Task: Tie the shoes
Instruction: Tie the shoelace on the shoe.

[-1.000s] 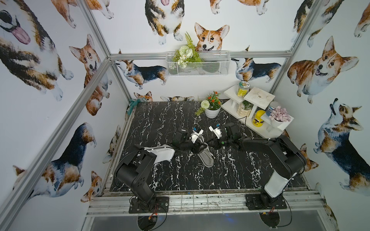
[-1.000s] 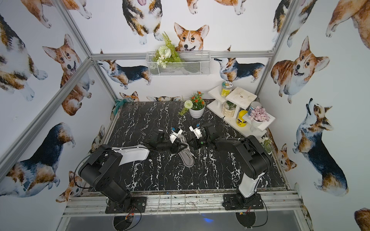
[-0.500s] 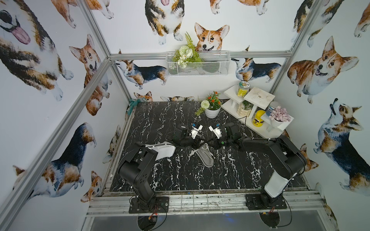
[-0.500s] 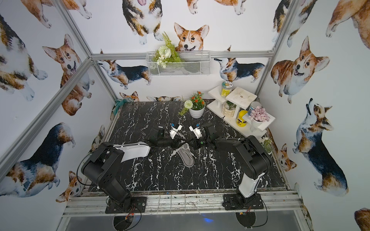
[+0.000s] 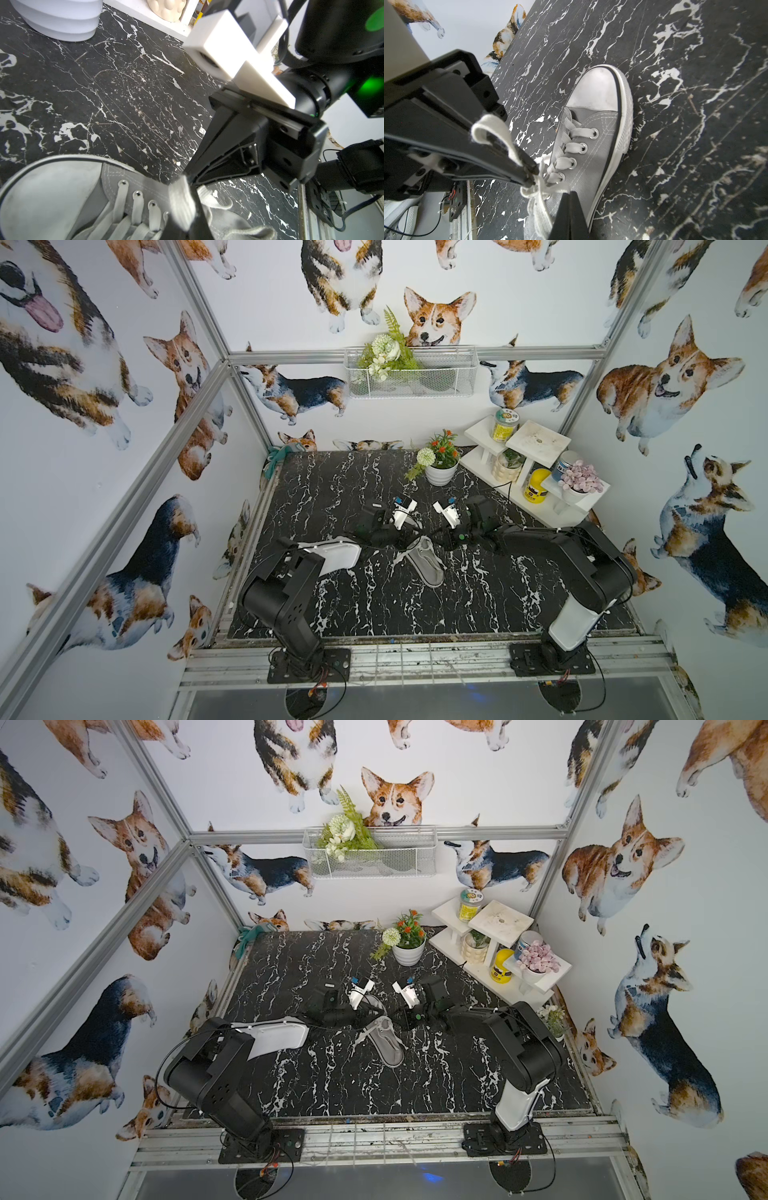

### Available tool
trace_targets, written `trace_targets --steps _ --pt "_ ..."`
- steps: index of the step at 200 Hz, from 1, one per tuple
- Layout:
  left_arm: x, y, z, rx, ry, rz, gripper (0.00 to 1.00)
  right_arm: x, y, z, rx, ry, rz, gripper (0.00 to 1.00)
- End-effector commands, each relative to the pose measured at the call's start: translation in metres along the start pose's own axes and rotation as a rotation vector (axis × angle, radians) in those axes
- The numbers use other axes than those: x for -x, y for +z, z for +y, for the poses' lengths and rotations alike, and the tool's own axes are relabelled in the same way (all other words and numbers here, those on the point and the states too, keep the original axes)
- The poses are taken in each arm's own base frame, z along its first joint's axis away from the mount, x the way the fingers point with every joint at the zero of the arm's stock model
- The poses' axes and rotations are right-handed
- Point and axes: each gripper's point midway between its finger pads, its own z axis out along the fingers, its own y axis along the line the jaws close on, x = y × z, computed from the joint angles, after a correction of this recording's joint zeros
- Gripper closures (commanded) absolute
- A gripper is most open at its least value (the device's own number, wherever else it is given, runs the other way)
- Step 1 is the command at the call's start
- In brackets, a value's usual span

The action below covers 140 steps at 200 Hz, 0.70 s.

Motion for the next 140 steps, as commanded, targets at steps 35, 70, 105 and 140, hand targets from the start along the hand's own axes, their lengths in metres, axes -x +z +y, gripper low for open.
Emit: trace_targets --steps 35,70,105,140 --pt "-0.008 -0.01 -0.006 -0.01 0.007 -0.008 1.0 0.006 -0.002 -0.013 -0.114 0.067 -0.041 1.0" --pt "-0.017 -0.014 -0.008 -0.01 -0.005 0.002 1.0 0.004 -0.001 -0.018 -0.165 0.094 -0.033 1.0" --pt "-0.023 -0.017 -0.007 -0.002 -0.024 -0.001 1.0 -0.001 -0.003 -0.03 -0.24 0.132 -0.025 1.0" --pt "-0.027 -0.02 -0.007 0.002 -0.042 -0.008 1.0 -0.006 -0.005 -0.04 -0.306 0.153 -0.011 1.0"
